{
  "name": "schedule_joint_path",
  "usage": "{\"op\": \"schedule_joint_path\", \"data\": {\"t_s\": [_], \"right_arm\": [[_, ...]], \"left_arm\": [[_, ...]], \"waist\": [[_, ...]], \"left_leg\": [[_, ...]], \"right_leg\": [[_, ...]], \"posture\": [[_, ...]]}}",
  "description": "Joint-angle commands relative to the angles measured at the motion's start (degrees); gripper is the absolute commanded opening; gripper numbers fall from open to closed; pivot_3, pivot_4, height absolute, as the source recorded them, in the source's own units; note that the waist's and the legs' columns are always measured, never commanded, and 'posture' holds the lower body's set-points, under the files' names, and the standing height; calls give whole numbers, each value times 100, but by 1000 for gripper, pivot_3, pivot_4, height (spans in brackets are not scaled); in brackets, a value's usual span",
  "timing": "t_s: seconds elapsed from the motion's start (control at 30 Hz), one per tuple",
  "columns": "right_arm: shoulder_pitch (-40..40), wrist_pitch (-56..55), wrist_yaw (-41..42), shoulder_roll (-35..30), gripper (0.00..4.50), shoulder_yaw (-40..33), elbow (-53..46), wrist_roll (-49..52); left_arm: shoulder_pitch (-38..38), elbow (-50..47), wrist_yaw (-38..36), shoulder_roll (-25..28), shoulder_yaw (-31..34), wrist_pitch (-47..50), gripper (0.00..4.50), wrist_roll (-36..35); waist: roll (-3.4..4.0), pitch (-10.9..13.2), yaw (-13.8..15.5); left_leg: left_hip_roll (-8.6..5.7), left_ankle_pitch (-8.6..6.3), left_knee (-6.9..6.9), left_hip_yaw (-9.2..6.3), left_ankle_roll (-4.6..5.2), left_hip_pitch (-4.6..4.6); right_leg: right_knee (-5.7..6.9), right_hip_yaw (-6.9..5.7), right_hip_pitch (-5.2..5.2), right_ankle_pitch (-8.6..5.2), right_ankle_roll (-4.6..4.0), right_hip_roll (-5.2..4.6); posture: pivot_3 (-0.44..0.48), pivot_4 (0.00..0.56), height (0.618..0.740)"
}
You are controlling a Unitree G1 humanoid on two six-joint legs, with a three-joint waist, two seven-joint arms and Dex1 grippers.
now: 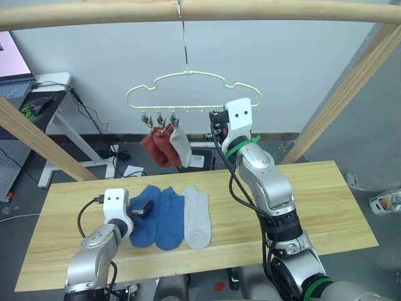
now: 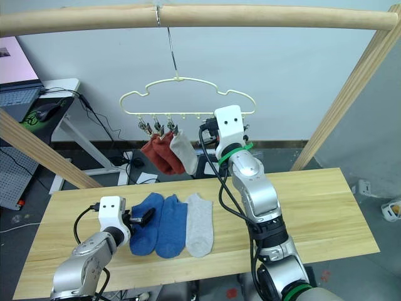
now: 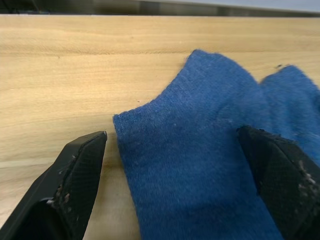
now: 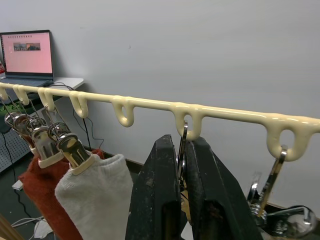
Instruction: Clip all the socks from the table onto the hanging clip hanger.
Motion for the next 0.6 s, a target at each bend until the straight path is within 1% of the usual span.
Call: {"op": "schedule_joint_path", "data": {"t_s": [0.03, 0.13, 0.23, 0.4, 0.43, 0.5, 0.6], "right_arm": [[-21, -1, 32, 22, 0, 44, -341, 67], [-17, 22, 36, 33, 0, 55, -355, 69], [-8, 34, 36, 44, 0, 62, -370, 72], [18, 53, 49, 54, 0, 90, -397, 64], [27, 56, 49, 55, 0, 96, -406, 60], [47, 62, 45, 58, 0, 113, -427, 53], [81, 58, 46, 53, 0, 130, -447, 53]], "left_arm": [[-68, 201, 39, -6, -31, -31, 4475, 134], [-149, 370, 38, -7, -28, -23, 3864, 202], [-163, 405, 53, -34, -4, 51, 3056, 220], [-149, 412, 70, -88, 76, 15, 1831, 200], [-140, 394, 75, -98, 114, -15, 1644, 181], [-109, 336, 69, -94, 170, -30, 1098, 150], [90, 143, 42, -51, 282, -43, 286, 123]], "waist": [[1, 0, -2], [5, 3, -3], [5, 3, -7], [6, 4, -7], [7, 4, -8], [7, 4, -8], [7, 4, -9]], "left_leg": [[0, 0, -1, 0, 0, 0], [1, 0, -2, 0, 0, 1], [1, 0, -2, 2, 0, 2], [0, 0, -3, 2, 0, 2], [0, 0, -3, 2, 0, 1], [0, 0, -4, 2, 0, 1], [1, 0, -5, 3, 0, 1]], "right_leg": [[-1, 1, 0, 0, 0, 0], [0, 0, 0, 0, 0, 0], [0, 2, 1, 0, 0, -1], [-3, 2, 0, 0, 0, -2], [-3, 2, 0, 0, 0, -2], [-4, 3, 0, 0, 1, -3], [-5, 3, 0, -1, 1, -3]], "posture": [[-99, 273, 740], [-99, 273, 740], [-103, 270, 740], [-105, 267, 740], [-105, 266, 740], [-106, 265, 740], [-102, 264, 740]]}}
